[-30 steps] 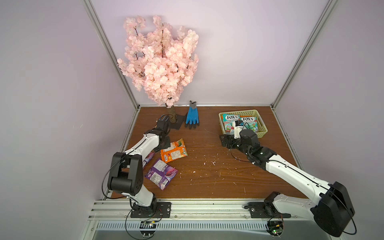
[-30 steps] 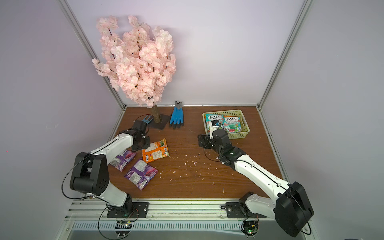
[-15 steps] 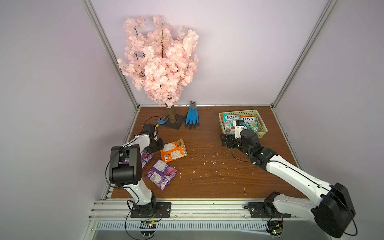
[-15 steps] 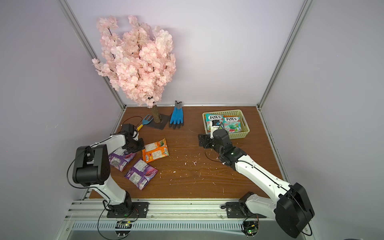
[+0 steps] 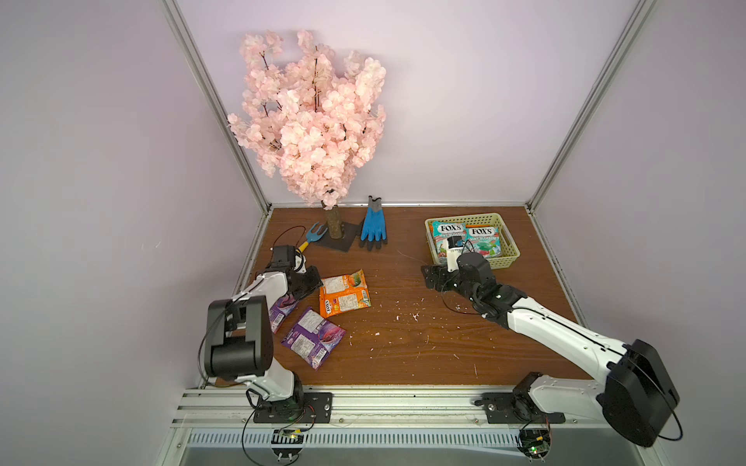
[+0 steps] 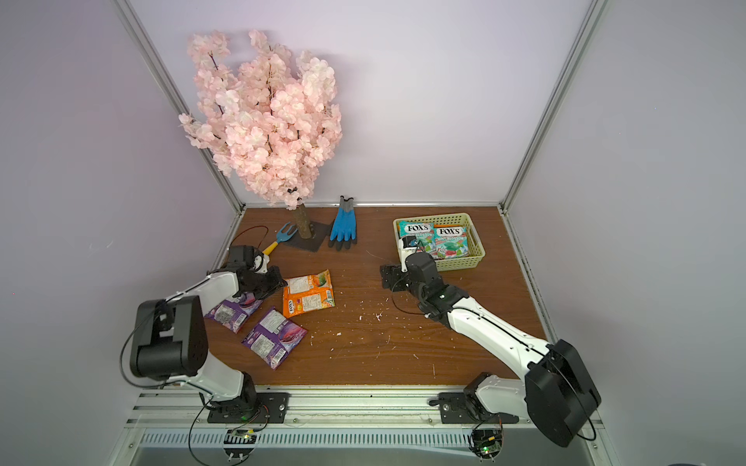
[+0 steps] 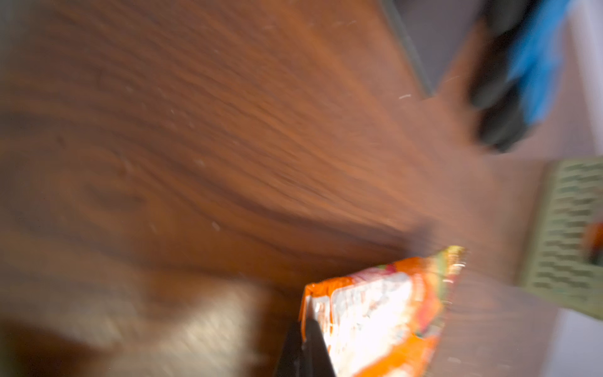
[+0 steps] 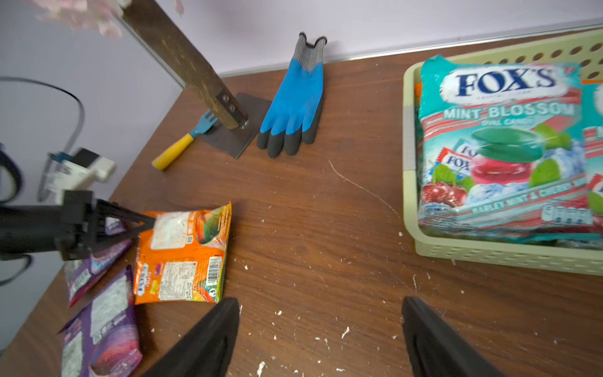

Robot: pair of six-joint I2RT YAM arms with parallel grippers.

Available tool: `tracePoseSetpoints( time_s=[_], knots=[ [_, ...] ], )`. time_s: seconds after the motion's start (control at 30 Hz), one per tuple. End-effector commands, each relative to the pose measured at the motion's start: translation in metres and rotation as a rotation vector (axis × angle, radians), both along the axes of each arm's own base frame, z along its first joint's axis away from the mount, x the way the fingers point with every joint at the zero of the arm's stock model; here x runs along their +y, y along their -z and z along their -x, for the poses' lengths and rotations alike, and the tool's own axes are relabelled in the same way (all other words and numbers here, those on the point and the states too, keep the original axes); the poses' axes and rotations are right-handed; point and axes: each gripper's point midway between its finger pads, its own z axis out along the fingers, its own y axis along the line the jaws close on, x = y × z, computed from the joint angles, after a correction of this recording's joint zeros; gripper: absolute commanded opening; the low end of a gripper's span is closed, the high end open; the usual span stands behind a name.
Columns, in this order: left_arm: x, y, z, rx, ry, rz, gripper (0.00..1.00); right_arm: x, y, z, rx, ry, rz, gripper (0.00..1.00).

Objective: Put the candies in the basket
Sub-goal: Pick up the candy at the center of the board.

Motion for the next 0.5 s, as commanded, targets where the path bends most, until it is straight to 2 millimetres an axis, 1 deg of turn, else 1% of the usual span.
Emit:
tracePoseSetpoints(
  time_s=[0.0, 0.07, 0.13, 0.27, 0.33, 0.43, 0.47],
  knots=[
    [-0.034, -0.067, -0.014, -0.155, -0.099, 0.229, 0.00, 0.027, -0.025, -0.007, -0.107, -0.042, 0.009, 0.84],
    [-0.049, -0.084, -0.011, -0.175, -0.138, 0.282, 0.00, 0.044, -0.026, -0.005, -0.135, -0.068, 0.033, 0.84],
    [-0.066, -0.100, -0.006, -0.197, -0.178, 0.352, 0.00, 0.065, -0.030, 0.000, -0.159, -0.100, 0.046, 0.83],
    [-0.090, -0.119, 0.002, -0.206, -0.233, 0.433, 0.00, 0.107, -0.043, 0.015, -0.227, -0.180, 0.031, 0.79],
    [-0.102, -0.128, 0.004, -0.215, -0.234, 0.452, 0.00, 0.128, -0.049, 0.027, -0.276, -0.242, 0.019, 0.77],
    [-0.115, -0.140, 0.004, -0.228, -0.234, 0.485, 0.00, 0.156, -0.051, 0.046, -0.334, -0.347, 0.023, 0.75],
    [-0.117, -0.143, 0.004, -0.233, -0.230, 0.485, 0.00, 0.162, -0.050, 0.050, -0.342, -0.371, 0.024, 0.75]
  ],
)
